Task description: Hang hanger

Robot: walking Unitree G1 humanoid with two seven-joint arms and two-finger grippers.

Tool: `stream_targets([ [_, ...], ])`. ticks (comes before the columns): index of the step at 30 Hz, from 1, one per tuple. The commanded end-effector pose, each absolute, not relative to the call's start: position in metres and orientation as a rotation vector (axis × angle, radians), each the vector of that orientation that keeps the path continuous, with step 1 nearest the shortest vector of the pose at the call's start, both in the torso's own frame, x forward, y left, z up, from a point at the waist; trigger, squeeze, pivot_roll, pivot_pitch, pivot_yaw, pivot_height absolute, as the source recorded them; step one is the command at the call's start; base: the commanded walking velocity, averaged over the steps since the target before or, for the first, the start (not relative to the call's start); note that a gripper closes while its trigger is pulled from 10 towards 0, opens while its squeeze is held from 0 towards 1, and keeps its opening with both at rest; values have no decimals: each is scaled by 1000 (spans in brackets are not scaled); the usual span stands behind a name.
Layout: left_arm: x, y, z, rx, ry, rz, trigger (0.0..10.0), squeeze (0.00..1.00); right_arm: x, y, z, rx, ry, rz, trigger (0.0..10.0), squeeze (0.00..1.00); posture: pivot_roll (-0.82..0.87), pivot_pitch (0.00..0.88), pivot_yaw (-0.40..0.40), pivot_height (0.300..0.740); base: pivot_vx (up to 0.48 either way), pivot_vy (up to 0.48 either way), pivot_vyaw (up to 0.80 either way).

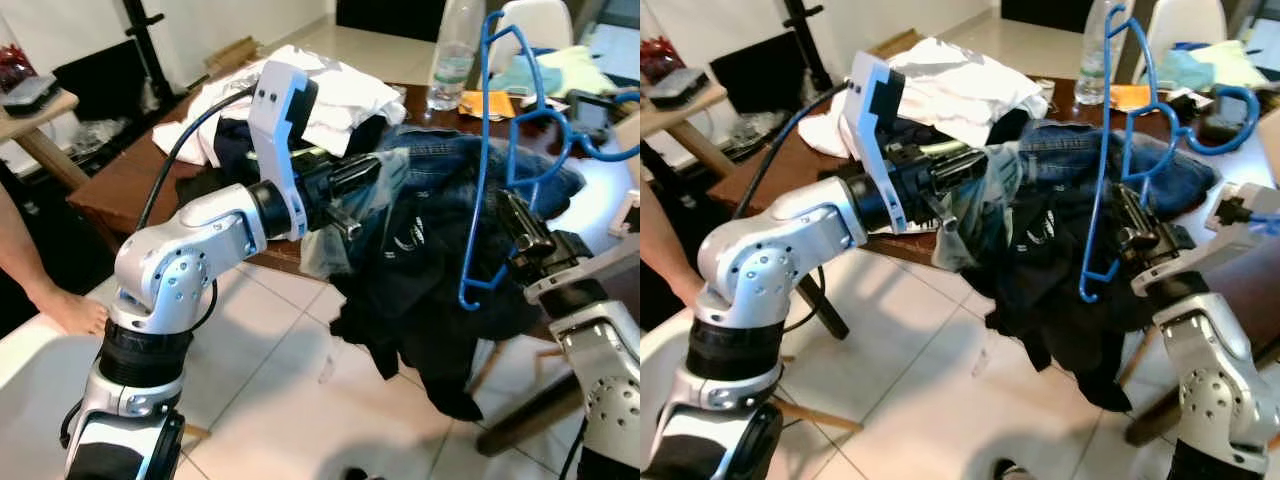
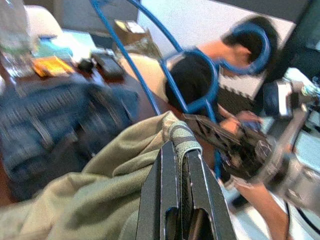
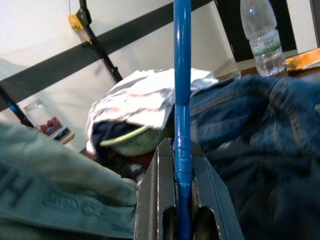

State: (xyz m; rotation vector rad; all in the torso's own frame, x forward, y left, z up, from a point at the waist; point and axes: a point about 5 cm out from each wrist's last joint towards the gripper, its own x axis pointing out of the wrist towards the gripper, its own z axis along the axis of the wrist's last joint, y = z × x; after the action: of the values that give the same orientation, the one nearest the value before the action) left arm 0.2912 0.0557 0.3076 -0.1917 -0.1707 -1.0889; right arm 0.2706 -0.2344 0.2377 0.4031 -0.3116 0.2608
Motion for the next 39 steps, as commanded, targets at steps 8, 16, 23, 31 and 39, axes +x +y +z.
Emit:
stream_targets([
  [8,272,22,254,-149,13,-1199,10000,0,275,-243,223,413,-275,130,10000,0,7,98,65,740,-359,0,-284],
  [16,299,61,201,-3,154,-958,10000,0,262,-264,178,192,-85,-165,10000,0,-22,57,99,740,-263,0,-800],
  [23,316,105,185,167,173,-754,10000,0,249,-276,173,40,-43,-233,10000,0,-37,65,97,740,0,0,-800],
  [31,288,166,145,187,241,-495,10000,0,205,-270,138,5,89,-238,10000,0,-32,93,56,740,0,0,-800],
  [39,263,171,131,35,260,-454,10000,0,188,-260,130,-17,134,-193,10000,0,-37,106,41,740,0,0,-800],
])
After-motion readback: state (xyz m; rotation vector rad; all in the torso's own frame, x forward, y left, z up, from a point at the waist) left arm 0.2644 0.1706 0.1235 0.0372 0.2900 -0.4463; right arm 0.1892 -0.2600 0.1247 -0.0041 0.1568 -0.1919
